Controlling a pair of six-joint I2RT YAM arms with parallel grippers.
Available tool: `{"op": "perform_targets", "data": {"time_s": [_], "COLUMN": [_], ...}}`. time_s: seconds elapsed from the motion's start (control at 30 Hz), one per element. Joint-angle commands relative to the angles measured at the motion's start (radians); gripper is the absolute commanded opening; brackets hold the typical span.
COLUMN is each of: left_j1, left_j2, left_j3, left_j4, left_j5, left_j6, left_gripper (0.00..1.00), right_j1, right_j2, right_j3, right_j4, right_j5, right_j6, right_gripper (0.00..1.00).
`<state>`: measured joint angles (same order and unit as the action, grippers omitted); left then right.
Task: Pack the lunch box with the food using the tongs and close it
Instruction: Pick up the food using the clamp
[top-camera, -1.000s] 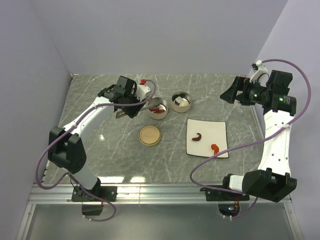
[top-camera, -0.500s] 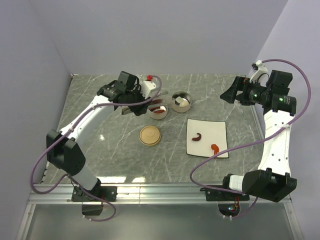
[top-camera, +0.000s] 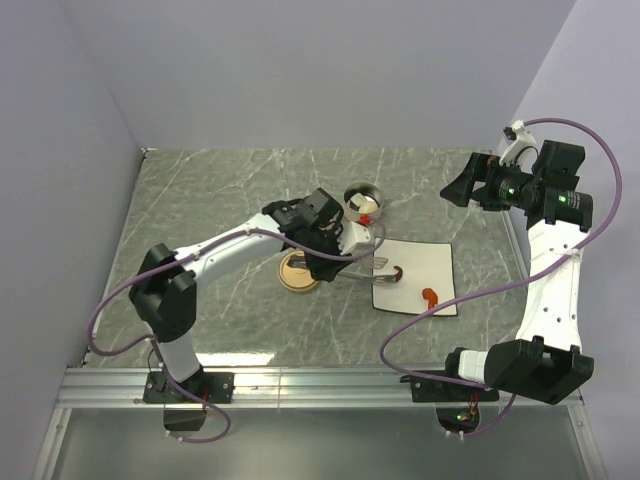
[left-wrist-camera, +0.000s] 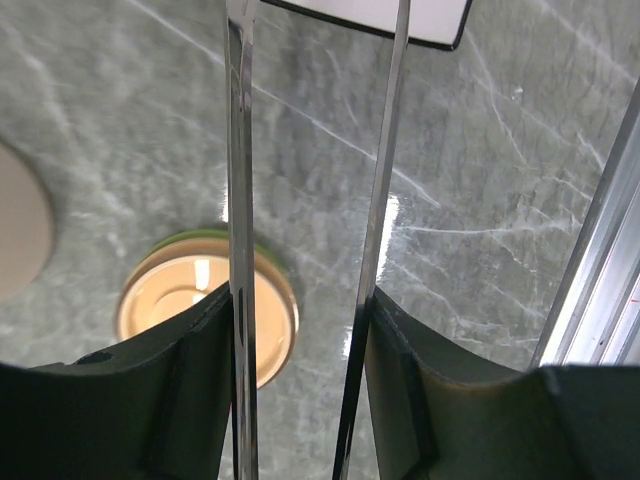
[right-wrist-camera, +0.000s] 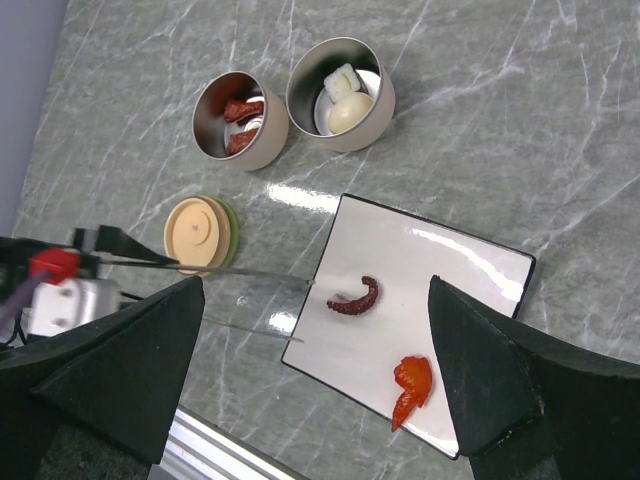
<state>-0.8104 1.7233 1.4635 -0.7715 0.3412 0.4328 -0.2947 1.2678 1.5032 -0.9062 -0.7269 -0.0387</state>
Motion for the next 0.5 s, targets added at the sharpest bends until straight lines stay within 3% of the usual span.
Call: {"op": "perform_targets", "data": {"time_s": [0.0,0.47], "left_j1": [-0.036,-0.068], "left_j2": [0.041,0.151], "left_j3": [0.026,0.067], "left_j4": [0.021,0.081], "left_j5": [-0.005,-0.068], "left_j6": [0.023,-0.019], "left_gripper": [0.54,0.51], "right_j1": [-0.008,-0.009], "right_j2": [-0.013,-0.007], "right_j3": [0.008,0.012], "right_j4": [0.006,0.004], "right_j5": [-0.011,-0.014], "right_j6": [-0.006,-0.009], "right_gripper": [1.00,1.00]}}
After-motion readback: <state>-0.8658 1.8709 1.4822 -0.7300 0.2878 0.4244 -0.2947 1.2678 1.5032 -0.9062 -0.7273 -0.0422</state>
